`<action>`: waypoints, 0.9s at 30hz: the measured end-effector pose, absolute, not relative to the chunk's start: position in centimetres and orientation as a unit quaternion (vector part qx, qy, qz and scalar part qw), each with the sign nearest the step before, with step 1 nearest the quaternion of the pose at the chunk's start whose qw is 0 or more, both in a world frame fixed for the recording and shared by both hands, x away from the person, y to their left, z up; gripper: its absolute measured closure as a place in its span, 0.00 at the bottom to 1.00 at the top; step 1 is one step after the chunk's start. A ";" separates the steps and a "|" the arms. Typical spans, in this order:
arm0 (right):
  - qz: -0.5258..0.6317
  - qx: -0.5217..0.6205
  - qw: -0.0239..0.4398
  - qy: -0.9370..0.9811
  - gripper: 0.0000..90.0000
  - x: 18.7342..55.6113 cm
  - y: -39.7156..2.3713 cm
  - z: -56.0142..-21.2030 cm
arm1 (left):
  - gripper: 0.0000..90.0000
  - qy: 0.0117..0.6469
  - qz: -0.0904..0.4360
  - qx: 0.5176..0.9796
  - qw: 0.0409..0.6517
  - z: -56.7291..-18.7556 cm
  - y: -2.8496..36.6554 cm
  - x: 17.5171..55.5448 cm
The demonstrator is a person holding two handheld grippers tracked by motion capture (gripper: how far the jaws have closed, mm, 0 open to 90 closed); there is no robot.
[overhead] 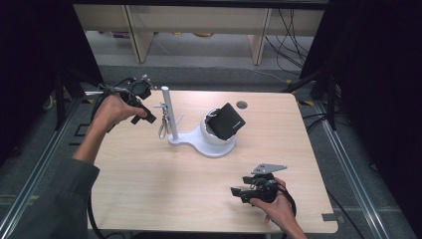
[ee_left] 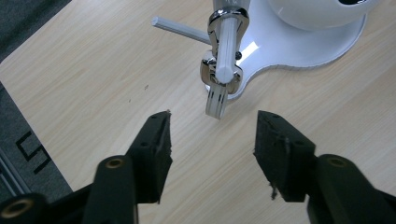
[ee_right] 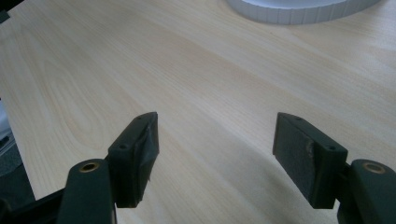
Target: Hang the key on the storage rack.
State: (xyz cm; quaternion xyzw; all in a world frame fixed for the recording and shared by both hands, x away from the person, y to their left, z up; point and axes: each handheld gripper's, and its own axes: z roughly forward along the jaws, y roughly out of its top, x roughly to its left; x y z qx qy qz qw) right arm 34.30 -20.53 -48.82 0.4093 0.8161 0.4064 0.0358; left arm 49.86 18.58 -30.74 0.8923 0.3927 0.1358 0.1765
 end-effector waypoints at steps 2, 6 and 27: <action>0.405 0.406 0.040 0.818 0.36 34.3 -20.6 -48.8 | 0.47 0.395 0.133 0.891 0.179 -30.8 18.8 49.6; 0.405 0.404 0.039 0.819 0.36 34.3 -20.5 -48.9 | 0.40 0.400 0.133 0.887 0.190 -31.0 18.9 49.1; 0.406 0.405 0.040 0.818 0.36 34.4 -20.7 -48.9 | 0.26 0.385 0.117 0.888 0.225 -34.1 20.1 45.0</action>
